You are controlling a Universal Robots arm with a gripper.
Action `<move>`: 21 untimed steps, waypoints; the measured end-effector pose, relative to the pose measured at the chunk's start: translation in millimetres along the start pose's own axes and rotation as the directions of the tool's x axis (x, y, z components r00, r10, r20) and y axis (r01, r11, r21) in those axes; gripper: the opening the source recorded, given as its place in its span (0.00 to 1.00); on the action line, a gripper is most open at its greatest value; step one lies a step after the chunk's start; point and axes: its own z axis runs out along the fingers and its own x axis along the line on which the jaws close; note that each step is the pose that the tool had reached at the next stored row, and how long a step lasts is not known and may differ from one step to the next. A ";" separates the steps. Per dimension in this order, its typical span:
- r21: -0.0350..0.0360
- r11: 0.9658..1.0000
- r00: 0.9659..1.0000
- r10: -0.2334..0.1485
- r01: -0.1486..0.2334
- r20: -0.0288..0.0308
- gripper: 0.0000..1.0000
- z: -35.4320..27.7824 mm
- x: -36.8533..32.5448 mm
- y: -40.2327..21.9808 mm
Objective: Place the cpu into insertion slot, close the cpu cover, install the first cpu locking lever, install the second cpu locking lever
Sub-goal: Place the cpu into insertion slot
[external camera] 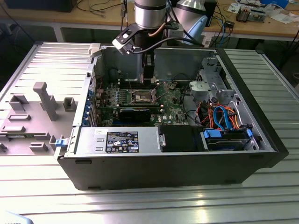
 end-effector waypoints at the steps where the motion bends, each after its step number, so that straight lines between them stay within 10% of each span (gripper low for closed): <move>1: 0.000 1.000 1.000 0.000 0.000 0.000 0.55 0.1 0.0 0.0; 21: 0.000 1.000 1.000 0.000 0.000 0.000 0.55 4.0 0.1 -1.3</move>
